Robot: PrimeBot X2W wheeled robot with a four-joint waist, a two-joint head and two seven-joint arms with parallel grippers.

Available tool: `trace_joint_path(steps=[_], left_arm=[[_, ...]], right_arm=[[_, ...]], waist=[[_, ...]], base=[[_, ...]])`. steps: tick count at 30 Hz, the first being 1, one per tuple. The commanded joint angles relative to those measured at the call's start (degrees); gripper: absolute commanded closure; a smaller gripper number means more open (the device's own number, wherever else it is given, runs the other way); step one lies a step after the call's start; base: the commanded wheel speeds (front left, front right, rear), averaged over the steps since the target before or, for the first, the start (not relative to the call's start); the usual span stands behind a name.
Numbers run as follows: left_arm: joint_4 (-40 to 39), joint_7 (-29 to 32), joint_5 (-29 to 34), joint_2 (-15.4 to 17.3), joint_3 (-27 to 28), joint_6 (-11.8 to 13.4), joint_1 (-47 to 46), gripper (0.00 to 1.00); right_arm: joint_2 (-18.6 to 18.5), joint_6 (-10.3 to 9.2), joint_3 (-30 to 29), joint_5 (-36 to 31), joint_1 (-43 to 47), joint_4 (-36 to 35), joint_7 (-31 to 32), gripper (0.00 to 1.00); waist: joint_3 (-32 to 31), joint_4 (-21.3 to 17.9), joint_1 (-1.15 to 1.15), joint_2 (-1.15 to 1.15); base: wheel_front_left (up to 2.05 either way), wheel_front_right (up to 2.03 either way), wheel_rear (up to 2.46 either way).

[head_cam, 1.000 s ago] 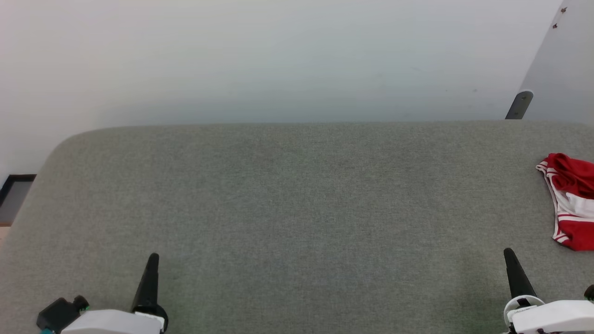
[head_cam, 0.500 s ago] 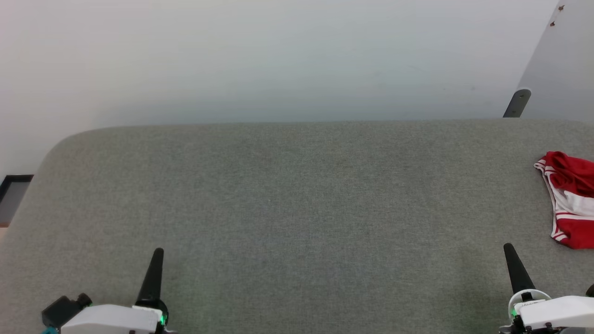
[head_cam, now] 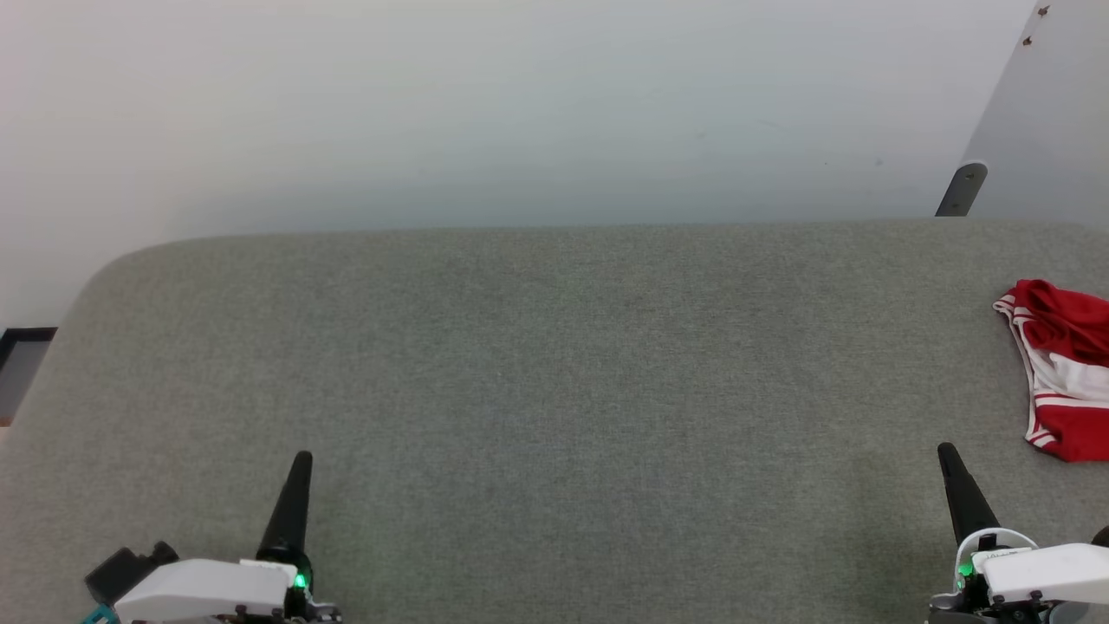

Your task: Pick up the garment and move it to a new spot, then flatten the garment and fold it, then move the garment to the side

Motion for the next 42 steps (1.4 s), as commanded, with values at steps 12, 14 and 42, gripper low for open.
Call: trace_joint_path(steps=[12, 14, 42], left_arm=[[0.1, 1.6, -5.4, -0.9, 0.7, 0.0, -1.7, 1.0], [0.1, 1.9, -6.1, -1.1, 0.8, 0.0, -1.9, 1.0], [0.6, 4.3, -13.5, -2.6, 1.6, 0.0, -3.2, 1.0]], right_arm=[[0.6, 0.02, -0.7, 6.7, -1.4, -0.4, 1.6, 1.0], [0.6, 0.01, -0.8, 7.7, -1.5, -0.4, 1.9, 1.0], [1.5, 0.01, -1.4, 16.8, -2.3, -0.3, 4.3, 1.0]], waist=[[0.2, -0.3, 0.0, 0.0], [0.2, -0.3, 0.0, 0.0], [0.5, -0.9, 0.0, 0.0]], base=[[0.0, 0.0, 0.0], [0.0, 0.0, 0.0], [0.0, 0.0, 0.0]])
